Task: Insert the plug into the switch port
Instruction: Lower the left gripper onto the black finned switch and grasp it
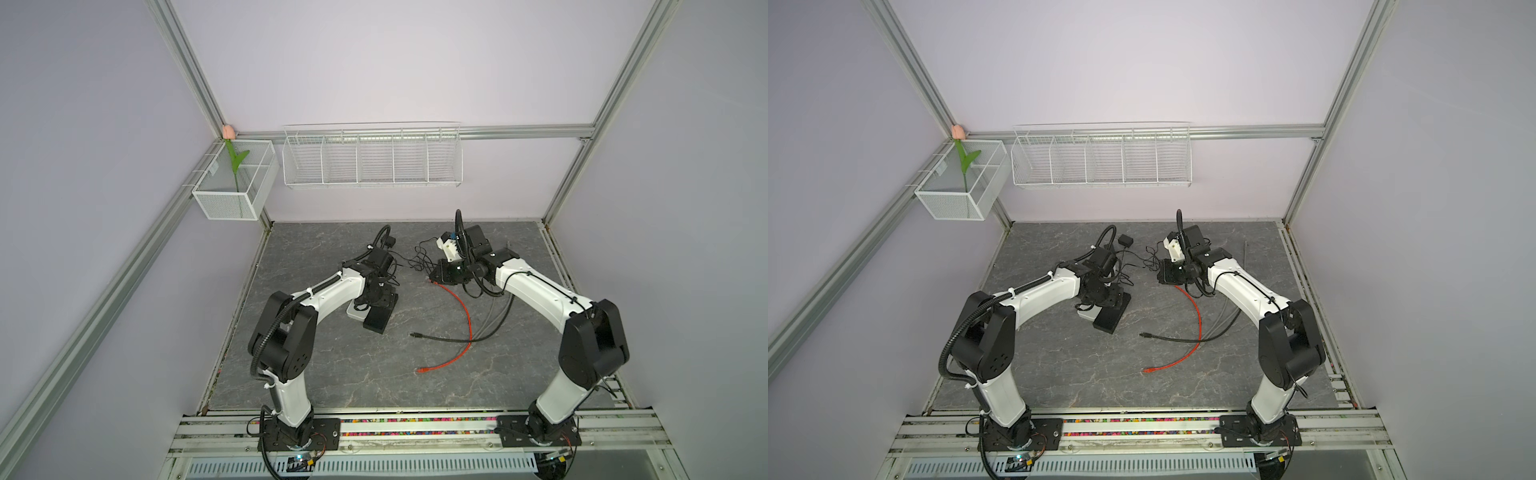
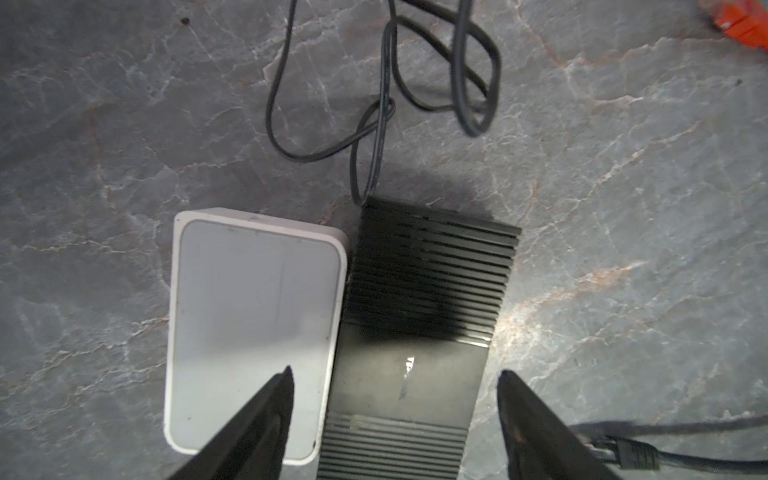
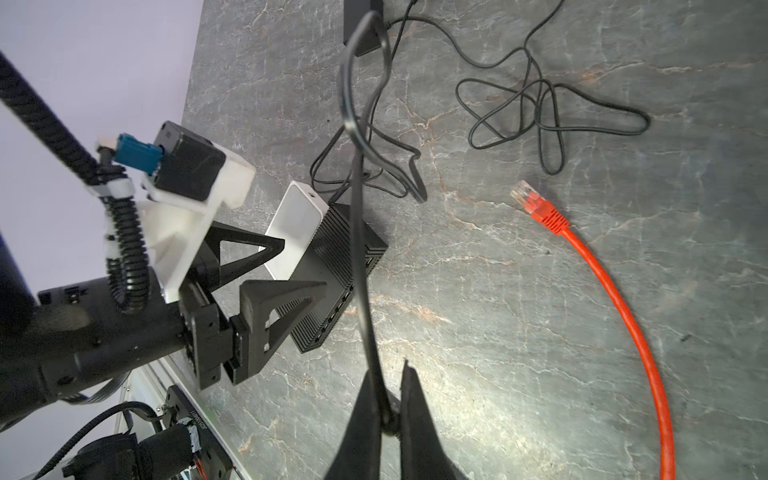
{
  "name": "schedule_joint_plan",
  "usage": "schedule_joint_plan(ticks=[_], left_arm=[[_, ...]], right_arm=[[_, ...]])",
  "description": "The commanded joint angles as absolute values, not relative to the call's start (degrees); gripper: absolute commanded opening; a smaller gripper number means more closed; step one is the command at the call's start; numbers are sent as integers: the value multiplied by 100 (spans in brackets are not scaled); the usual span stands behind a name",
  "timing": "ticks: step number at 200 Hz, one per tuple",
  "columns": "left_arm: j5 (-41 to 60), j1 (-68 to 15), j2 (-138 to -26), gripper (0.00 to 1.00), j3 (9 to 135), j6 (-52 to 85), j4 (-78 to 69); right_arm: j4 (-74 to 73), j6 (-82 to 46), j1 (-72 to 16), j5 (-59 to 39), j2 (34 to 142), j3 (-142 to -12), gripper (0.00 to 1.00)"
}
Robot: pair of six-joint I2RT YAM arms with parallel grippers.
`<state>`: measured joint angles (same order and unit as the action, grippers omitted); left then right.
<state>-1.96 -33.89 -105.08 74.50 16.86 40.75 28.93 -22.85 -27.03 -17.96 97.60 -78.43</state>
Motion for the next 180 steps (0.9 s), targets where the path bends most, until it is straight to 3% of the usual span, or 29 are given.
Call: schedule_joint_plan(ticks=[1,143,180], left_arm=[[-346,-3429,-10676,76,7634,1585,4098],[-319,-3912,-11186,72,7735,1695,4131],[305,-4025,-11061,70,7621,1978,3932]], right_arm=[[2925,-2206,-2648,-1697,9411,-7715,7],[2794,-2268,-2566,-1652,9056,-7416,7],[2742,-2295,-2566,-1648,9053,-7373,7]])
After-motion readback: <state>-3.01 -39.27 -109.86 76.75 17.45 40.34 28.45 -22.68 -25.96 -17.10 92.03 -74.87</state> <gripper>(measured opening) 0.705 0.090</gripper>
